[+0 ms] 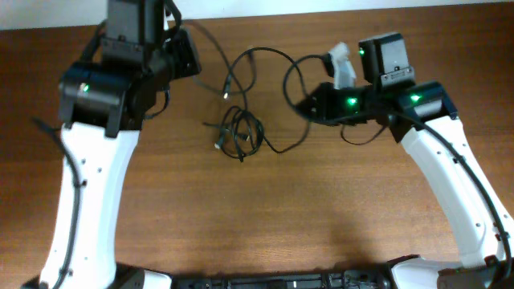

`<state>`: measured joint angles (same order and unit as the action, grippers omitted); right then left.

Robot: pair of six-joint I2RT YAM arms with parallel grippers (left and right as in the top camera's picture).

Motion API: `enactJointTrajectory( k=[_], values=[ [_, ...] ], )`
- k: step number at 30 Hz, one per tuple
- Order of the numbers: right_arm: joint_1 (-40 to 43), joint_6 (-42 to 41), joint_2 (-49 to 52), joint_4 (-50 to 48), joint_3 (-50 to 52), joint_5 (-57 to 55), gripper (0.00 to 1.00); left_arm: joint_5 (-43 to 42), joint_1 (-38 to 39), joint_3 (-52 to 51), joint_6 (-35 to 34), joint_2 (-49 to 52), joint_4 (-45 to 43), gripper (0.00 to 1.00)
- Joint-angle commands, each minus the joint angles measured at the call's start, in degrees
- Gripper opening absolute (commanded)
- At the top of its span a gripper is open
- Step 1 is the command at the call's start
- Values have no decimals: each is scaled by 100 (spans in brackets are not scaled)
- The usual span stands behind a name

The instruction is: Untangle cables

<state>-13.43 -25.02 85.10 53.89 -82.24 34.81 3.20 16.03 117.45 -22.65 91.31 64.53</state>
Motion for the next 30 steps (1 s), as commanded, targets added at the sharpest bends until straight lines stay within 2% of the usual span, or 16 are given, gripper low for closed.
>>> enactJointTrajectory(
  k=[1, 4, 6, 13, 16, 19, 25, 26, 29, 30],
  values=[
    [70, -105, 66, 658, -4, -2083, 4, -737, -22, 188, 190, -887, -662, 0],
    [70, -308, 131, 1032, -4, -2811, 4, -723, -24, 188, 197, -1331, -1443, 0],
    [70, -321, 179, 1067, 4, -2865, 4, -658, -24, 188, 214, -1482, -1875, 0],
    [70, -573, 313, 1088, 225, -2868, 4, -643, -24, 188, 398, -1823, -4201, 0],
    [70, -575, 341, 1088, 317, -2868, 4, -501, -24, 186, 501, -1803, -4876, 0],
    [70, -573, 341, 1086, 402, -2868, 4, 203, -24, 186, 505, -1792, -4830, 0],
    [70, -573, 341, 1012, 448, -2868, 5, 1421, -24, 186, 605, -1456, -3738, 0],
    [70, -573, 341, 997, 448, -2868, 16, 1539, -24, 186, 608, -1370, -3668, 0],
    [70, -573, 341, 1003, 448, -2865, 85, 1679, -94, 186, 804, -1045, -3622, 0],
    [70, -573, 341, 1008, 448, -2863, 91, 1674, -155, 186, 824, -911, -3641, 0]
  ],
)
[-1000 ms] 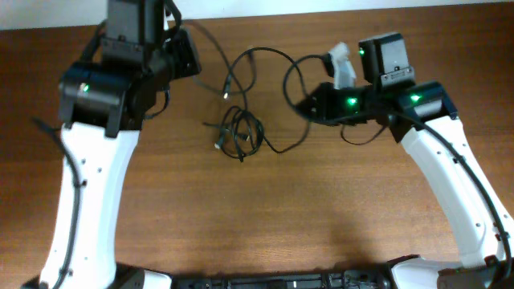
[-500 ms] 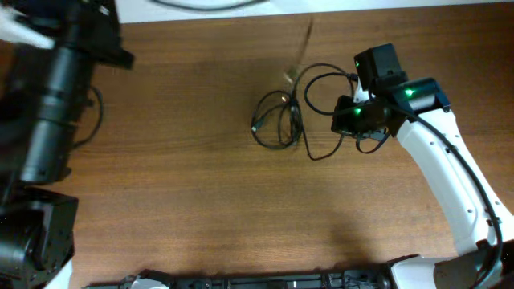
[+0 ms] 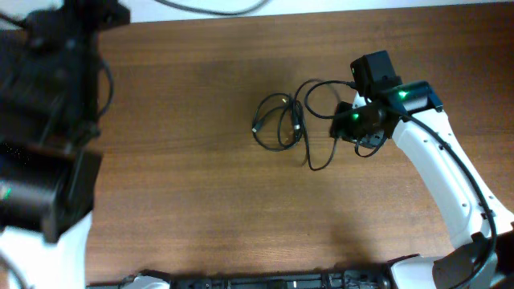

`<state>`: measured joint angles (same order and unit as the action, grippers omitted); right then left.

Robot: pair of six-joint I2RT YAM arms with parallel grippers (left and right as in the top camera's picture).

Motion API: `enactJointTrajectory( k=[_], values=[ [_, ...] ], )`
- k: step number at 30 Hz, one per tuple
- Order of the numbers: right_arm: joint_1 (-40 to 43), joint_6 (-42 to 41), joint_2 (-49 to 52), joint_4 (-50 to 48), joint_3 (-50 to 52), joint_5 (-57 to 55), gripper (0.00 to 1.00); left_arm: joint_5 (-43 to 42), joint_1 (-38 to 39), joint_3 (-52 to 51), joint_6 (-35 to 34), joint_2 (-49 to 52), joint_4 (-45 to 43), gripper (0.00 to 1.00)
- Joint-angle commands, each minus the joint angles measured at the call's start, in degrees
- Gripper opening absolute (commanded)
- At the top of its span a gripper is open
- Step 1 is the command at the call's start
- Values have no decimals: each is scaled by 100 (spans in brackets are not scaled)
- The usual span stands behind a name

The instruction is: Untangle cables

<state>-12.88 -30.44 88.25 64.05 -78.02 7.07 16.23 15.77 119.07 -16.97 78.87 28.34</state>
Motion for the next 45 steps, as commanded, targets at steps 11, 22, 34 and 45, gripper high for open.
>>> enactJointTrajectory(
  k=[11, 22, 34, 45],
  values=[
    [11, -31, 26, 11, 26, -87, 92, -1497, -1307, 24, 385, 1818, -1126, 0],
    [11, -31, 26, -120, 35, -90, 92, -1497, -2441, 24, 92, 3410, -758, 0],
    [11, -31, 26, -146, 35, -90, 93, -1502, -3733, 24, -330, 4164, -492, 8],
    [11, -28, 26, -184, 35, -22, 99, -1502, -4409, 11, -258, 4778, 1067, 82]
  ],
)
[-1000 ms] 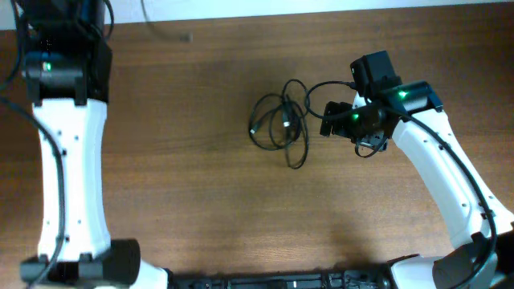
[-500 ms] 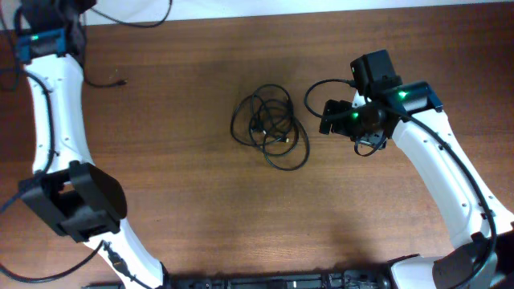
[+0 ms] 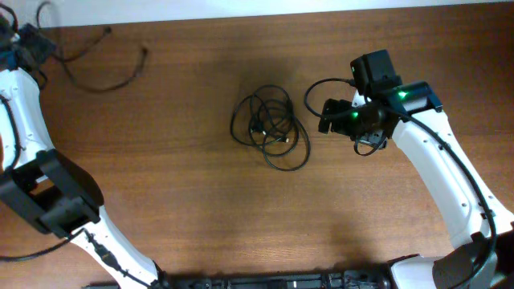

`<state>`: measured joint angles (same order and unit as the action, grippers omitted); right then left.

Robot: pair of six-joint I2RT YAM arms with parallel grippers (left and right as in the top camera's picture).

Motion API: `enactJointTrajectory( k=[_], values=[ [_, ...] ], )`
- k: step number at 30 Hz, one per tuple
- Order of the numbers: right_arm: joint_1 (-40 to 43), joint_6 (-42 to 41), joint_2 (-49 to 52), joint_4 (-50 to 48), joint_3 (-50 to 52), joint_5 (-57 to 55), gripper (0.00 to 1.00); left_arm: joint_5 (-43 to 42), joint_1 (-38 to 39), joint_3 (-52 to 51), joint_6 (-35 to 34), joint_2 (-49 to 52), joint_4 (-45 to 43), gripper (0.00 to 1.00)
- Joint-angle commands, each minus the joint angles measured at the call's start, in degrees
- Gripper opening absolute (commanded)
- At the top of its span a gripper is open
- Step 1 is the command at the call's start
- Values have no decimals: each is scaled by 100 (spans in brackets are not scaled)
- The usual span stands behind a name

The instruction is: Untangle cables

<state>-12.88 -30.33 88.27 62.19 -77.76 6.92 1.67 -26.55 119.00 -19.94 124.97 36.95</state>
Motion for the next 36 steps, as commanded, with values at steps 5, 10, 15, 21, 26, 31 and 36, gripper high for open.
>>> enactJointTrajectory(
  k=[5, 10, 15, 21, 26, 31, 36],
  values=[
    [11, -39, 24, -2, 9, -7, 99, -46, -330, 15, 295, 210, 498, 86],
    [11, -39, 24, -2, 9, -7, 99, -645, -345, 9, 297, 247, 669, 84],
    [17, 352, 26, 33, 9, -557, 98, -1563, -164, 9, 507, 560, 719, 81],
    [26, 348, 26, 297, 9, -1515, 98, -1342, 234, 9, 1746, 1029, 815, 90],
    [26, 348, 26, 297, 9, -1513, 98, -162, 439, 9, 1744, 1316, 815, 86],
    [26, 348, 26, 297, 9, -1510, 98, -35, 444, 9, 1746, 1589, 778, 76],
    [26, 348, 26, 297, 9, -1513, 98, -37, 455, 9, 1744, 1845, 750, 67]
  ],
)
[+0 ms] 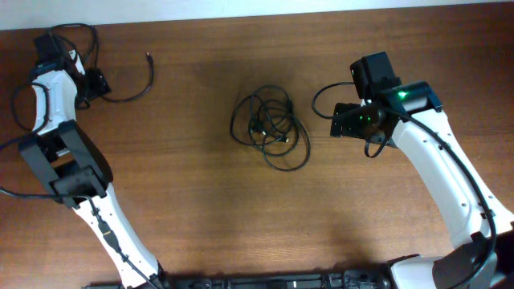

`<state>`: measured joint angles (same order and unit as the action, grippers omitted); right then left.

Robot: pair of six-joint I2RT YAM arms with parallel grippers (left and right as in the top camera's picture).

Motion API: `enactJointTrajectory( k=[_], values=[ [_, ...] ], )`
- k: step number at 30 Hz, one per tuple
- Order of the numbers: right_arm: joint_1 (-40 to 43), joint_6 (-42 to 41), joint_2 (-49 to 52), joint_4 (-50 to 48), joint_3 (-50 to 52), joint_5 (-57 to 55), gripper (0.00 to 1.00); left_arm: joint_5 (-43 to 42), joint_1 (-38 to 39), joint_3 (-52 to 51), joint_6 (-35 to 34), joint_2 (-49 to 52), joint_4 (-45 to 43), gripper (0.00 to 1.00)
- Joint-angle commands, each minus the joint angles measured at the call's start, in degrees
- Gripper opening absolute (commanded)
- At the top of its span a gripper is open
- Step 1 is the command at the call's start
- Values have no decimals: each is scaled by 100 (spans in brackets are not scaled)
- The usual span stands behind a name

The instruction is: Untangle cables

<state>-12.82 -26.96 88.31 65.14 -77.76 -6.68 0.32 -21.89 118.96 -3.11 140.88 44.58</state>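
Note:
A tangled bundle of black cables (270,130) lies coiled near the table's middle, touched by neither arm. A single black cable (138,87) lies apart at the far left, running from my left gripper (95,81) to a plug end (148,57). The left gripper looks shut on that cable's near end. My right gripper (336,120) hovers just right of the bundle with a small gap between them. Nothing shows in it, and its jaws are too dark to read.
The brown table (241,217) meets a white back edge (321,6) along the top. A thin wire loop (320,95) curls off my right wrist. My left arm's white links (104,209) run up the left side.
My left gripper moved from the far top-left corner to slightly right and lower, the single cable still running from it. The right gripper drew back a little to the right. The bundle has not moved.
First both arms were at the tangle, left at upper left, right holding a loop. Then the left arm had swung away and the bundle sat by the right gripper. Later one cable lay far left with the left gripper, the bundle free at centre, as now.

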Motion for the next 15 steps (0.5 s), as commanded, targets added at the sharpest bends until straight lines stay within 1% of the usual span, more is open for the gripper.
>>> enactJointTrajectory(
  k=[1, 3, 4, 7, 8, 10, 11, 13, 15],
  values=[
    [9, 11, 22, 2, 9, -153, 98, 98, 0, 13, 61, 293, -9, 67],
    [9, 11, 22, 2, 9, -153, 98, 96, 15, 13, 61, 352, -13, 63],
    [9, 11, 22, 2, 9, -153, 98, 96, 22, 13, 61, 358, -15, 56],
    [9, 11, 22, 2, 9, -153, 98, 96, 22, 13, 59, 361, -76, 27],
    [9, 11, 22, 2, 9, -153, 98, 98, 22, 13, 59, 361, -79, 21],
    [9, 11, 22, 2, 9, -153, 98, 98, 22, 13, 59, 361, -83, 4],
    [9, 11, 22, 2, 9, -153, 98, 98, 22, 15, 35, 358, -105, 0],
    [9, 11, 22, 2, 9, -153, 98, 101, 13, 37, -264, 354, -168, 0],
    [9, 11, 22, 2, 9, -153, 98, 98, -46, 170, -981, 354, -203, 0]
  ],
)
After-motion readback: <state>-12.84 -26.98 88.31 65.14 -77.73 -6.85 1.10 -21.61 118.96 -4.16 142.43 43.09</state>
